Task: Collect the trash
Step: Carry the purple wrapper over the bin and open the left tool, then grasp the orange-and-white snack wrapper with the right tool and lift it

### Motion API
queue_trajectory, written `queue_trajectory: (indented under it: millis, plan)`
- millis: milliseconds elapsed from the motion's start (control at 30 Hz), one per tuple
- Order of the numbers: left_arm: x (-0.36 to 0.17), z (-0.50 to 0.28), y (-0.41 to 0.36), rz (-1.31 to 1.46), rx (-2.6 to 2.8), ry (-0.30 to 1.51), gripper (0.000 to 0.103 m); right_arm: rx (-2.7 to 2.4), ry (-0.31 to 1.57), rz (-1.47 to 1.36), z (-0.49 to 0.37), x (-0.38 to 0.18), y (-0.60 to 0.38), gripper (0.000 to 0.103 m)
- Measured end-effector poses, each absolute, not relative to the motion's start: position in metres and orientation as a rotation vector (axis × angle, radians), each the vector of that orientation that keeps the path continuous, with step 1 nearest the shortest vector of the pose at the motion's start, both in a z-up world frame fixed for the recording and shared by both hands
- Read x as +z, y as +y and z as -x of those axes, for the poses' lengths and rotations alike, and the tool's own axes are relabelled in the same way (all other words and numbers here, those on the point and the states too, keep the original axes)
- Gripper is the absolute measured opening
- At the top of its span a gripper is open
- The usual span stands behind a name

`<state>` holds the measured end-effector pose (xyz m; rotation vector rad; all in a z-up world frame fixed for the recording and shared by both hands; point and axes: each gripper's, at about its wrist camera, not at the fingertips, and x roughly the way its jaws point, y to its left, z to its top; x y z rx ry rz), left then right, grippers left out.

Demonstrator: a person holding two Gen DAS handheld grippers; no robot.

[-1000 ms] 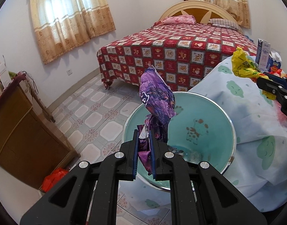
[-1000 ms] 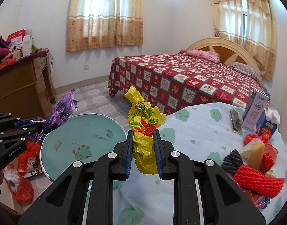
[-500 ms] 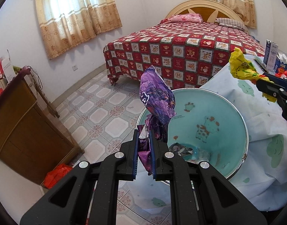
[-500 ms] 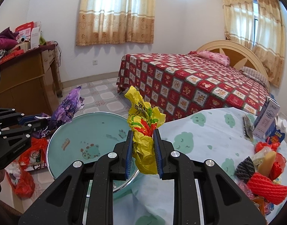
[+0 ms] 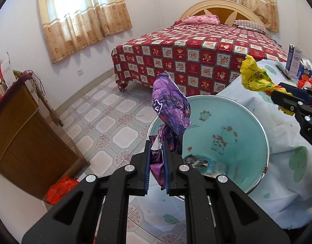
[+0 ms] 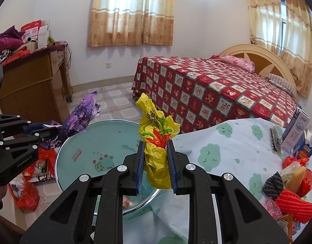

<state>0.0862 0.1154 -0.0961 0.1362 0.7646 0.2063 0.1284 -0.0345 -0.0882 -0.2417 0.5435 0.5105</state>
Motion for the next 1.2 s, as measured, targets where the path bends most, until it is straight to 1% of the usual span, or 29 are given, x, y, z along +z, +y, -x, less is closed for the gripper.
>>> queue_trajectory:
  millis: [100,133,167,200,233,267,333,400,467,500,533,733,833,900,933,1067,1200]
  plan:
    - [-0.097,-0.086,0.114,-0.128,0.191,0.763,0.014,0.527,0.548,0.244,-0.128,-0.089,-0.031,0.023]
    - [-0.097,-0.086,0.113,-0.125,0.181,0.76,0.017,0.542,0.551,0.241,-0.128,-0.09,-0.03,0.024]
    - [-0.097,-0.085,0.111,-0.125,0.174,0.758,0.024,0.546,0.549,0.243,-0.128,-0.092,-0.029,0.03]
    - [-0.097,-0.085,0.11,-0.124,0.17,0.755,0.028,0.546,0.546,0.244,-0.127,-0.092,-0.029,0.042]
    - [-0.097,-0.084,0.109,-0.122,0.16,0.753,0.037,0.543,0.543,0.241,-0.126,-0.093,-0.029,0.046]
    - [-0.098,-0.083,0.106,-0.125,0.153,0.753,0.043,0.541,0.544,0.237,-0.126,-0.094,-0.029,0.048]
    - [-0.1,-0.082,0.102,-0.129,0.146,0.752,0.047,0.534,0.551,0.23,-0.125,-0.095,-0.032,0.048]
    - [-0.103,-0.082,0.099,-0.136,0.142,0.757,0.047,0.525,0.553,0.224,-0.124,-0.095,-0.036,0.048]
    - [-0.105,-0.081,0.097,-0.133,0.14,0.761,0.055,0.507,0.554,0.212,-0.12,-0.092,-0.043,0.048]
    - [-0.107,-0.08,0.095,-0.133,0.142,0.764,0.058,0.494,0.552,0.202,-0.117,-0.09,-0.051,0.048]
    - [-0.108,-0.079,0.094,-0.135,0.144,0.764,0.063,0.485,0.551,0.197,-0.114,-0.089,-0.058,0.048]
    - [-0.124,-0.068,0.067,-0.151,0.119,0.781,0.072,0.33,0.542,0.182,-0.075,-0.08,-0.143,0.05]
    - [-0.131,-0.063,0.05,-0.181,0.084,0.793,0.073,0.225,0.544,0.17,-0.057,-0.082,-0.19,0.051]
    - [-0.134,-0.059,0.043,-0.198,0.069,0.797,0.078,0.165,0.568,0.155,-0.049,-0.089,-0.225,0.057]
    - [-0.135,-0.058,0.038,-0.207,0.067,0.796,0.078,0.146,0.584,0.148,-0.047,-0.093,-0.241,0.06]
    - [-0.136,-0.056,0.03,-0.221,0.064,0.804,0.078,0.115,0.646,0.147,-0.049,-0.108,-0.276,0.062]
    - [-0.135,-0.056,0.029,-0.227,0.067,0.804,0.078,0.151,0.713,0.195,-0.061,-0.123,-0.285,0.062]
